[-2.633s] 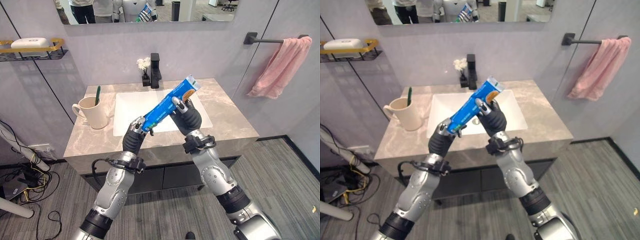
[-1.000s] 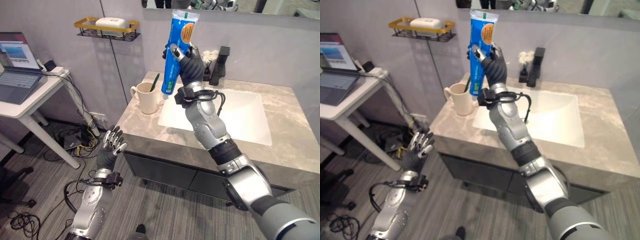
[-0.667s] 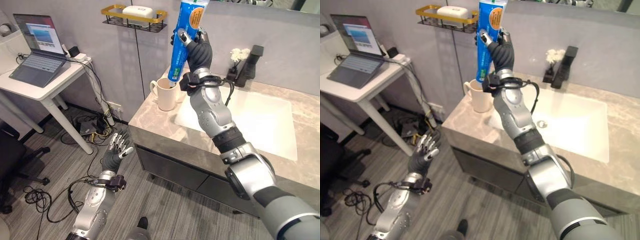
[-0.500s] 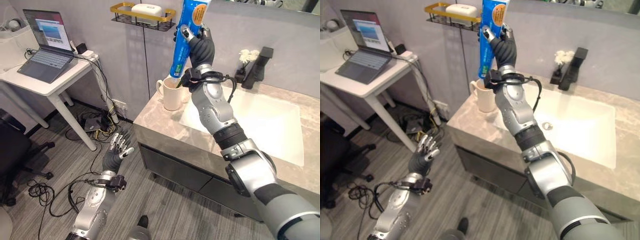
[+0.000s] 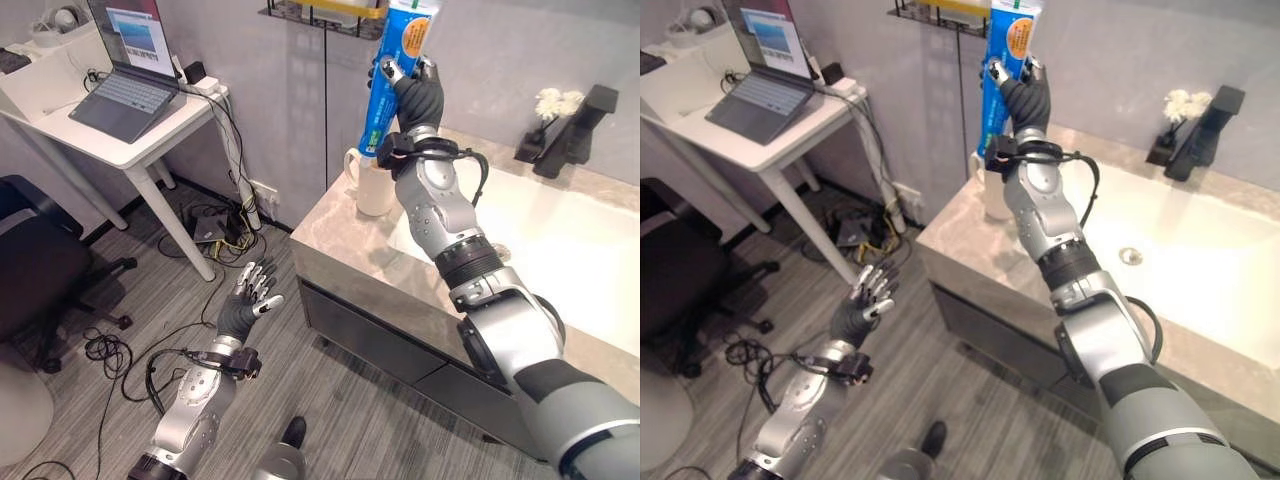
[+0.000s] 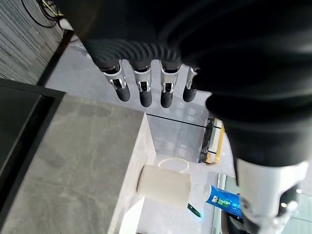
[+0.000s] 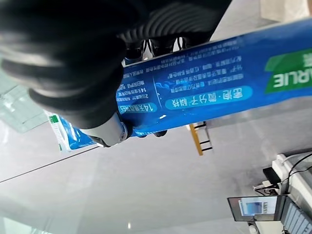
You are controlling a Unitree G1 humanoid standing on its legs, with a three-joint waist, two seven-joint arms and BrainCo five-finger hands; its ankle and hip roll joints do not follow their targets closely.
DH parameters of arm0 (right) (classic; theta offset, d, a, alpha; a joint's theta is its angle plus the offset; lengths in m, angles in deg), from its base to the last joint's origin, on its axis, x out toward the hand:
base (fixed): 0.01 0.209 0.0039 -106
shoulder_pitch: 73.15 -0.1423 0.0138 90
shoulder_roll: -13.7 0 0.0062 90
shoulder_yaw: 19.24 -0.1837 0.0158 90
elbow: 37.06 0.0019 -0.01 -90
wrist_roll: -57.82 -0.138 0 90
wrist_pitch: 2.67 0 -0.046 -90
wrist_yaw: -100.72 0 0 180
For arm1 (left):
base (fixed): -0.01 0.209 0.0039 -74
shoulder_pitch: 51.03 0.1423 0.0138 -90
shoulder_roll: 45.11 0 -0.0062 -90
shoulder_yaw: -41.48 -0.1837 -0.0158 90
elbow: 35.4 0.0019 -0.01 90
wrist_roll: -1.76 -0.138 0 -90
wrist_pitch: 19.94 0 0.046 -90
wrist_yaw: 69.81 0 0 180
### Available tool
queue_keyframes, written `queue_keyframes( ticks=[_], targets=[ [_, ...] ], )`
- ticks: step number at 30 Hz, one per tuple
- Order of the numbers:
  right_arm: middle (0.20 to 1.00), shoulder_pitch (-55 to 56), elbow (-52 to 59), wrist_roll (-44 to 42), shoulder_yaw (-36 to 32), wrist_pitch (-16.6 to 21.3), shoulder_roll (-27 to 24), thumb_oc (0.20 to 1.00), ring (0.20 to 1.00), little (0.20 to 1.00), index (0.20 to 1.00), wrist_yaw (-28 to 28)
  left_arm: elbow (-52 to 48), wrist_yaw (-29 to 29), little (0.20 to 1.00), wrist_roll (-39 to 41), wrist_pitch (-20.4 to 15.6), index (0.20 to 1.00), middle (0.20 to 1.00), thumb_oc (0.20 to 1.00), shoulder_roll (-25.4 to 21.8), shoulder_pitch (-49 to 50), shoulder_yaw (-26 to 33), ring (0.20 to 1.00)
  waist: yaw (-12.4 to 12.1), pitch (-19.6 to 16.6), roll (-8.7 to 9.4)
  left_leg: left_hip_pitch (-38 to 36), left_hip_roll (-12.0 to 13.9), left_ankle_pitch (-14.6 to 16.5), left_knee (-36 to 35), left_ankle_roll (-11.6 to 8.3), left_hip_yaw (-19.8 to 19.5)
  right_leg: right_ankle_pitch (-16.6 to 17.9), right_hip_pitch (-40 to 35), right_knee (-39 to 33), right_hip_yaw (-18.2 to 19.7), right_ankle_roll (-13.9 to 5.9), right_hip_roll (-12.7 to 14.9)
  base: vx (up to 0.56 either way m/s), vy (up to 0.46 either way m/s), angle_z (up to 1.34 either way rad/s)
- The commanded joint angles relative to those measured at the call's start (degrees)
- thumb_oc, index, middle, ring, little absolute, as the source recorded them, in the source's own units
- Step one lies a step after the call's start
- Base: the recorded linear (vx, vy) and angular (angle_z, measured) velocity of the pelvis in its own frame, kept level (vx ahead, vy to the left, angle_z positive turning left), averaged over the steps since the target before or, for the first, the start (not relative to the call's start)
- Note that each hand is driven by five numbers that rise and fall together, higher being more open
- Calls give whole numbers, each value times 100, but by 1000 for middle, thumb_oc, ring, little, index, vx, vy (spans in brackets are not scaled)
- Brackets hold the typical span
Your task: Put brush and paste in cup on sink, flatten towel.
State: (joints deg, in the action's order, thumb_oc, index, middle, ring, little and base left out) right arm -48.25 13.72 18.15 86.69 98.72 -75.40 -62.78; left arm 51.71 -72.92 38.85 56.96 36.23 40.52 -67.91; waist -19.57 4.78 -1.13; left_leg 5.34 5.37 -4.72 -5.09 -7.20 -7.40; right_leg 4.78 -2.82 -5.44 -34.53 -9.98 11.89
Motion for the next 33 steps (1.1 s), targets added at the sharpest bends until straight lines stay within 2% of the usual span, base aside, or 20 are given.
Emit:
queue_keyframes(
  ticks=[1,19,33],
  targets=[
    [200,-1051,162,57,-1,351,-343,200,200,200,200,11,-216,171,1000,-212,-209,1000,1000,1000,-400,-432,-266,1000,-62,-6,312,196,43,556,29,-214,-169,-796,-347,174,285,-315,336,0,13,3],
    [200,-1384,96,-28,27,447,-345,200,200,200,200,85,-284,194,1000,-169,-201,1000,1000,1000,-443,-407,-293,1000,-15,-14,344,241,35,569,28,-214,-129,-817,-297,172,336,-313,338,0,0,0],
    [200,-1122,-30,-50,23,363,-514,200,200,200,200,47,-323,208,1000,-150,-204,1000,1000,1000,-454,-425,-340,1000,-42,100,231,398,-9,529,35,-200,-168,-818,-169,170,339,-340,377,0,0,0]
  ],
)
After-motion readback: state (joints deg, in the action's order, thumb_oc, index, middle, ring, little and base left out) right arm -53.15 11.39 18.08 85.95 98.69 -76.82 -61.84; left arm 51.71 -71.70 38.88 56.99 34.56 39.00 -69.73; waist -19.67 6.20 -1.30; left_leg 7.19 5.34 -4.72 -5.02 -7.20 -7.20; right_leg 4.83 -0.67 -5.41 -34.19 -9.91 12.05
